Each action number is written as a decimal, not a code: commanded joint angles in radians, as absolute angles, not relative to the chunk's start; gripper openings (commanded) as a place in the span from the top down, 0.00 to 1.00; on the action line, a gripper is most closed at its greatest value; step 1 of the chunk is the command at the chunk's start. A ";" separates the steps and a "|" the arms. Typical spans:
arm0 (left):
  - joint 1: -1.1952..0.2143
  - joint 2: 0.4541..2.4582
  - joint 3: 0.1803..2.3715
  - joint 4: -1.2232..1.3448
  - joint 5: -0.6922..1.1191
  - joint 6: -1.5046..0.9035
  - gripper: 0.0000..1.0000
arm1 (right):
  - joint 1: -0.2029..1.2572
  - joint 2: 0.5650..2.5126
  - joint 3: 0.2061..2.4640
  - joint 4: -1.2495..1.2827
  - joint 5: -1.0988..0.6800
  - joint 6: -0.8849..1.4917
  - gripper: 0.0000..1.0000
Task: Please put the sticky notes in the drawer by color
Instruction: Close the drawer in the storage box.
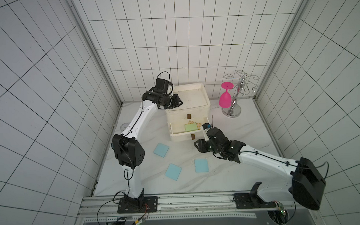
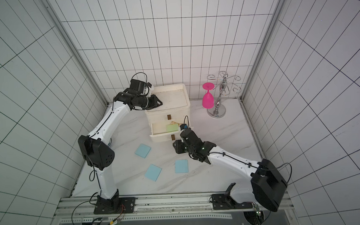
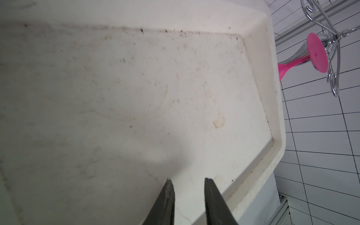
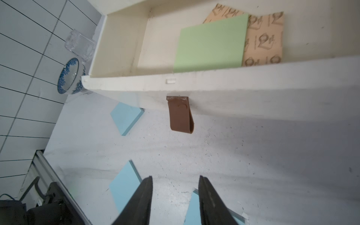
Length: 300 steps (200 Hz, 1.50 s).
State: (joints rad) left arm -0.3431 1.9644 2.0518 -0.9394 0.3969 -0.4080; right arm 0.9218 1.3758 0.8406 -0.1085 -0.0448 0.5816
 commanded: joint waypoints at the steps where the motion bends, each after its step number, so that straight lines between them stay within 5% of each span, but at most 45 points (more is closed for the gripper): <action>1: -0.342 1.990 2.009 -1.006 0.382 -0.380 0.70 | 0.932 1.453 0.922 -0.043 -0.005 0.549 0.57; 105: -0.333 2.007 1.984 -1.004 0.467 -0.386 0.69 | 0.933 1.535 1.005 0.008 0.107 0.538 0.58; 176: -0.331 2.015 1.980 -1.003 0.480 -0.388 0.69 | 0.933 1.555 1.012 0.000 0.122 0.541 0.68; 248: -0.333 2.016 1.978 -1.000 0.486 -0.391 0.69 | 0.934 1.563 1.041 0.009 0.122 0.548 0.98; 300: -0.333 2.020 1.972 -1.002 0.491 -0.393 0.69 | 0.933 1.584 1.115 0.015 0.118 0.542 1.00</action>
State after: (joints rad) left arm -0.3317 1.9648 2.0171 -0.8940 0.5114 -0.3954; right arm 0.9298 1.5749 1.0149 -0.0296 0.1024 0.5529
